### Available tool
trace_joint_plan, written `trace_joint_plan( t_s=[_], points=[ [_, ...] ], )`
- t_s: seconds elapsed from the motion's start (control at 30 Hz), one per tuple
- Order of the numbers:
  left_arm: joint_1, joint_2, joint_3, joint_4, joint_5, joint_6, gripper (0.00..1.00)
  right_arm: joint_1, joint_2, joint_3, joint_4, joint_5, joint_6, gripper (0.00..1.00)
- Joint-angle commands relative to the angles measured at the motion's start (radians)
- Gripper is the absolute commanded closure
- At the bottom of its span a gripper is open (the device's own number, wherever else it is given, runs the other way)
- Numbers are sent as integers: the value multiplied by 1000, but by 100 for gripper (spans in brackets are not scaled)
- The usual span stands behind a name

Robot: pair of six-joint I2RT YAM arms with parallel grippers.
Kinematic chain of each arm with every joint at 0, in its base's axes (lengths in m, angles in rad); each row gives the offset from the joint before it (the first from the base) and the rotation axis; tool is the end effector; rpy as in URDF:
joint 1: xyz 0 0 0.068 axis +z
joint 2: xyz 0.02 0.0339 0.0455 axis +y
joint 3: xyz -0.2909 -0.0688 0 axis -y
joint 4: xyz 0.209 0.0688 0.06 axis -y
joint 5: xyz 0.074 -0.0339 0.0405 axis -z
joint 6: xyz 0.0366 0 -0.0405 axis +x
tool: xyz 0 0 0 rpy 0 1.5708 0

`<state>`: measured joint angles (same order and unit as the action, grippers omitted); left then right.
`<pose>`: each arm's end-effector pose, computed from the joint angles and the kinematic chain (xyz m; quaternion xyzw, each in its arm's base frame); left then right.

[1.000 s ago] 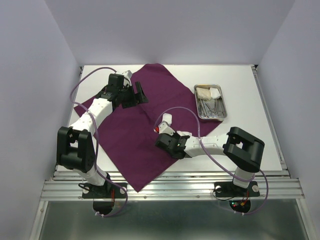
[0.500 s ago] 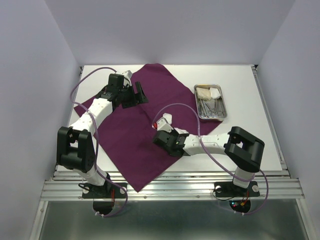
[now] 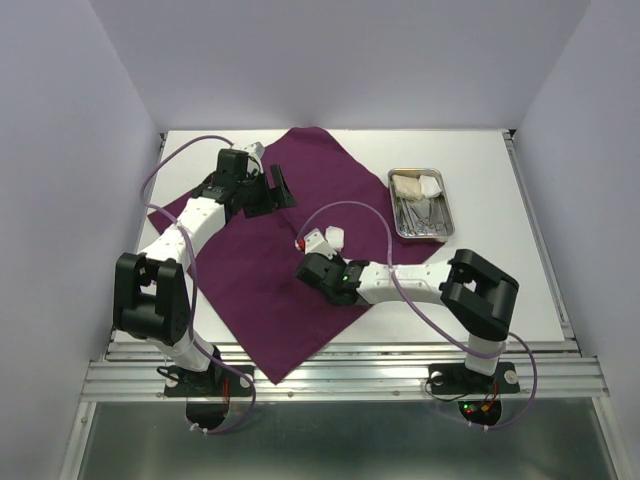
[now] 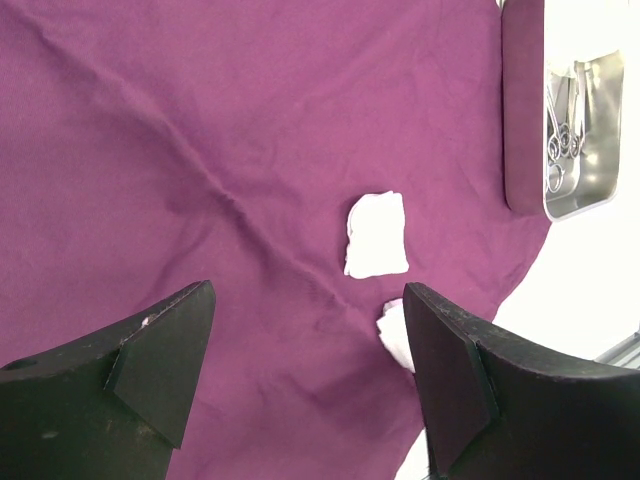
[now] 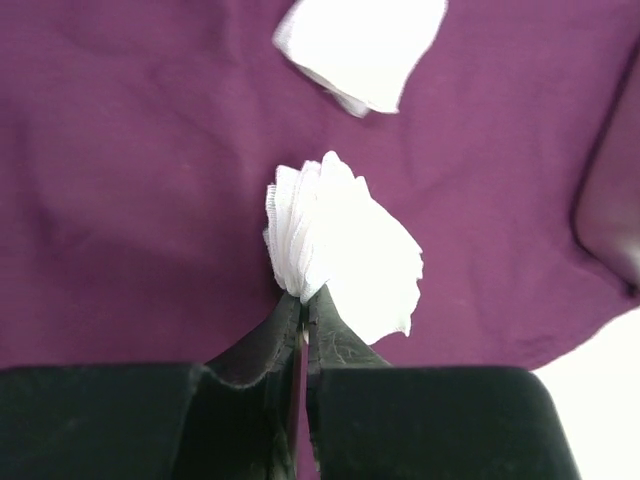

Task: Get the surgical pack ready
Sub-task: Adjust the medical item in the surgical kit.

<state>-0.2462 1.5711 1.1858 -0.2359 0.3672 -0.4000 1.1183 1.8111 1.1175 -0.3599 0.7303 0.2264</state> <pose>0.3113 -0.0918 0.3185 0.0160 0.8783 -0.2967 0.3747 0.1699 0.2937 0.2205 -0.3071 0.8541 -0.1213 0.4019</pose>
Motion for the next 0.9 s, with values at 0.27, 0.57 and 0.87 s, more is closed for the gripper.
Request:
trace_joint_plan(
  t_s=[0.27,0.57,0.87],
  points=[
    [12,-52,-12,24,10,20,13,-46,-35,104,-2,-184,16,42],
    [13,-54,-17,27,12,20,13,-196,-173,73,25,-402,36,42],
    [13,-63,-18,26,12,18,13,-449,-182,24,30,-782,11,39]
  ],
)
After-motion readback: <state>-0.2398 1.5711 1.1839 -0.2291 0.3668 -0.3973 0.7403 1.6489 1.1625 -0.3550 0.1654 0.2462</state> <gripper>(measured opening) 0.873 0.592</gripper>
